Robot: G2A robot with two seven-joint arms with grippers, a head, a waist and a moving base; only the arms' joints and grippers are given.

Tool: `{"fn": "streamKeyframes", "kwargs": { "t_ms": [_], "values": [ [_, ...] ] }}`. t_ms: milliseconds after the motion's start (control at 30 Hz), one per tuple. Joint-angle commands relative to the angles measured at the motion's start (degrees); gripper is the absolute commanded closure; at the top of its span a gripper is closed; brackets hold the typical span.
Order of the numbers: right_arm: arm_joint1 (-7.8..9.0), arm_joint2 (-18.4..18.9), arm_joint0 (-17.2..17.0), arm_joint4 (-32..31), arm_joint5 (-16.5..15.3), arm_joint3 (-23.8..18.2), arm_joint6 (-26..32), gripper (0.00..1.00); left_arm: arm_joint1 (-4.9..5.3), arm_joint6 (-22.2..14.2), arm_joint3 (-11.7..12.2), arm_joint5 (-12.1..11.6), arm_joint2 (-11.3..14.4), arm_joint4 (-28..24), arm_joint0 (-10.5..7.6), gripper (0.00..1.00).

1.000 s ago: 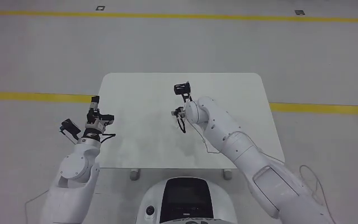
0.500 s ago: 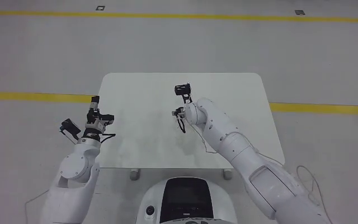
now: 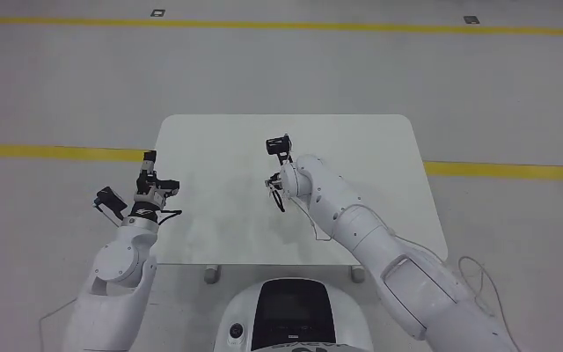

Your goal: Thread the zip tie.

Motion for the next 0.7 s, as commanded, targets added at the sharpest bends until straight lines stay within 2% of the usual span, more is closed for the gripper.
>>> {"fn": "streamKeyframes", "kwargs": {
  "t_ms": [0,500,667],
  "values": [
    [-0.02,0.0,-0.2,0.1,-0.1,-0.1,-0.2,0.00,0.00,0.0,0.0,0.0,0.0,0.0,0.00,0.00],
    [-0.28,0.3,-2.2,0.5,-0.3,-0.4,-1.8,0.00,0.00,0.0,0.0,0.0,0.0,0.0,0.00,0.00],
    [-0.48,1.9,-2.4,1.3,0.0,-0.2,-1.8,0.00,0.00,0.0,0.0,0.0,0.0,0.0,0.00,0.00]
  ]
}}
